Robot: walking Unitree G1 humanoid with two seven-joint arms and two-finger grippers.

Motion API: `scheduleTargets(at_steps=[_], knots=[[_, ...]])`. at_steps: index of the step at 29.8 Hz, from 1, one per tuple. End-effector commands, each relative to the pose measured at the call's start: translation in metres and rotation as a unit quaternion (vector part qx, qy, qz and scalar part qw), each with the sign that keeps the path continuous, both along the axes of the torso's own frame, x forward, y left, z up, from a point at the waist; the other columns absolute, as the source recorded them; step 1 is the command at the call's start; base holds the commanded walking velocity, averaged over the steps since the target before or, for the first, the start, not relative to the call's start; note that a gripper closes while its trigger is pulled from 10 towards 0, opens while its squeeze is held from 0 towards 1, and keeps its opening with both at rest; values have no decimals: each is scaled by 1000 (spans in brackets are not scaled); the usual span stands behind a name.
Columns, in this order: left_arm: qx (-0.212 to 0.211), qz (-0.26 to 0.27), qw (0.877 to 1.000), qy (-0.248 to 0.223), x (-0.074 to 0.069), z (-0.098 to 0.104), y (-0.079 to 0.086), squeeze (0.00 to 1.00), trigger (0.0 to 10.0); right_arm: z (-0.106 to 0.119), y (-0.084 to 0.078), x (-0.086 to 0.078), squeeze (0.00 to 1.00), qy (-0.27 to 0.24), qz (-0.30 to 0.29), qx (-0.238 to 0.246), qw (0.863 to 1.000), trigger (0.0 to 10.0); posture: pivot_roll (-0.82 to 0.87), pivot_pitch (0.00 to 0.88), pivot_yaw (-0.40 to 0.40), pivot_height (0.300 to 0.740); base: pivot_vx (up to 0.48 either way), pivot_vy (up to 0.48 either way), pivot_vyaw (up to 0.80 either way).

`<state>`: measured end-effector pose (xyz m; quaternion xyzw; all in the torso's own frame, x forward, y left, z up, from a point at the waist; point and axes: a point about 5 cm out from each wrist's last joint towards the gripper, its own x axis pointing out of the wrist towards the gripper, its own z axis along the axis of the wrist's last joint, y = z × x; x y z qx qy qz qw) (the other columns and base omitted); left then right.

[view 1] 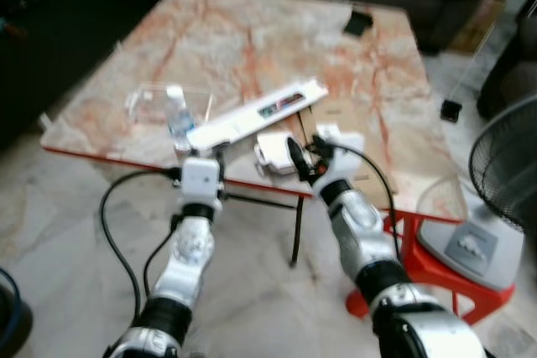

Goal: Picking trash to rubbish bin

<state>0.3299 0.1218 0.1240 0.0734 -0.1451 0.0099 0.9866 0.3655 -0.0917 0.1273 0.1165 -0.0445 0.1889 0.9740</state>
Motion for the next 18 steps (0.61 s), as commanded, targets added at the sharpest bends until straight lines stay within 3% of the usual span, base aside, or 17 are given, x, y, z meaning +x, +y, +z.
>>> scheduleTargets(at_steps=[1, 6, 12, 18], knots=[[4, 9, 1000, 4, 0, -2, 6, 0, 10000, 5, 8, 1, 0, -6, 11, 5, 1000, 10000, 94, 150, -93, 740, 277, 0, 0], [5, 9, 1000, 6, -1, -3, 6, 0, 10000, 6, 6, 2, 0, -8, 9, 5, 1000, 10000, 93, 149, -94, 740, 257, 0, 0], [3, 1, 1000, 2, -1, -3, 2, 0, 10000, 7, 0, 2, 0, -11, 13, 0, 1000, 10000, 92, 136, -94, 740, 0, 0, 0], [6, -5, 1000, 8, 0, -4, -1, 0, 10000, 3, -5, 0, 0, -18, 31, -41, 999, 10000, 90, 138, -97, 740, 0, 0, 0]])
